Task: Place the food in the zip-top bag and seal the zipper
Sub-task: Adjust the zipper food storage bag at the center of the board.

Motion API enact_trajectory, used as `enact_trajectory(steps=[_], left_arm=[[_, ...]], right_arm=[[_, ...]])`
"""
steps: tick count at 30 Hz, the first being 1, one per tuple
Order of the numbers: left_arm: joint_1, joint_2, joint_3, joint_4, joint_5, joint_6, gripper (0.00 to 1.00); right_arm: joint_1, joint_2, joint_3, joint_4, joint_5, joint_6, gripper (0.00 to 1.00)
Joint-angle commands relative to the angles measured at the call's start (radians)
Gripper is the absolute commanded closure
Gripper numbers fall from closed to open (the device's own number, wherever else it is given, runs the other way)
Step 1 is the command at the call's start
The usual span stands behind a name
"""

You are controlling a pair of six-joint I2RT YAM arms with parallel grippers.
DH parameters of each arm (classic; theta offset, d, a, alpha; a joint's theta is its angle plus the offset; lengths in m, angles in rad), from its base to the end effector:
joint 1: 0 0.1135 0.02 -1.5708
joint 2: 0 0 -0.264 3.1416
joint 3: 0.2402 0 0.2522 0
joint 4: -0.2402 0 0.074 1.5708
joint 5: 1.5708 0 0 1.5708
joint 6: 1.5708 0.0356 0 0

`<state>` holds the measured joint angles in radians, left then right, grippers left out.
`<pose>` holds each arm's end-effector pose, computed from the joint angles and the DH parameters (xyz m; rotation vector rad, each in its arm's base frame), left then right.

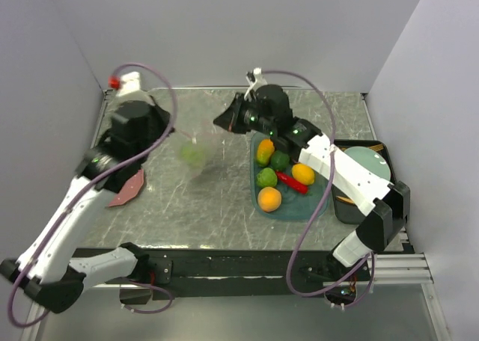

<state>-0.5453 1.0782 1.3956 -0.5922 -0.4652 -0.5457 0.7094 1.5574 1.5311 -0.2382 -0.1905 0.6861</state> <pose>0.1887 -0.0958 0.4509 -0.3232 1.8004 -0.3426 0.2749 0.2449 0.4025 -0.1683 1.9843 1.1218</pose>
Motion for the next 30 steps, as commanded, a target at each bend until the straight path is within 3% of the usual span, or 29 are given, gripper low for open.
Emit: enact_trajectory(steps=[1, 10, 19, 22, 25, 28, 30], left_arm=[[0.051, 0.012, 0.069, -0.07, -0.079, 0.014, 0.99], [0.061, 0.003, 0.011, -0.014, -0.055, 0.05, 0.96], [0.065, 0.078, -0.211, 0.101, 0.134, 0.017, 0.98], [0.065, 0.083, -0.26, 0.137, 0.183, 0.007, 0.96], [0.065, 0.12, -0.264, 0.117, 0.209, -0.02, 0.98], [0.065, 0.115, -0.288, 0.133, 0.253, -0.036, 0.98], [0.065, 0.109, -0.306, 0.166, 0.281, -0.037, 0.98]], right_arm=[[0.009, 0.097, 0.13, -0.088, -0.073, -0.063, 1.0], [0.022, 0.15, 0.052, 0.036, -0.162, -0.005, 0.99], [0.016, 0.158, -0.202, 0.082, -0.035, 0.056, 0.98], [0.016, 0.147, -0.267, 0.073, -0.004, 0.055, 0.89], [0.015, 0.119, -0.293, -0.01, 0.055, 0.05, 0.86], [0.007, 0.049, -0.351, -0.016, 0.111, 0.032, 0.63], [-0.002, -0.008, -0.384, -0.009, 0.115, 0.017, 0.43]])
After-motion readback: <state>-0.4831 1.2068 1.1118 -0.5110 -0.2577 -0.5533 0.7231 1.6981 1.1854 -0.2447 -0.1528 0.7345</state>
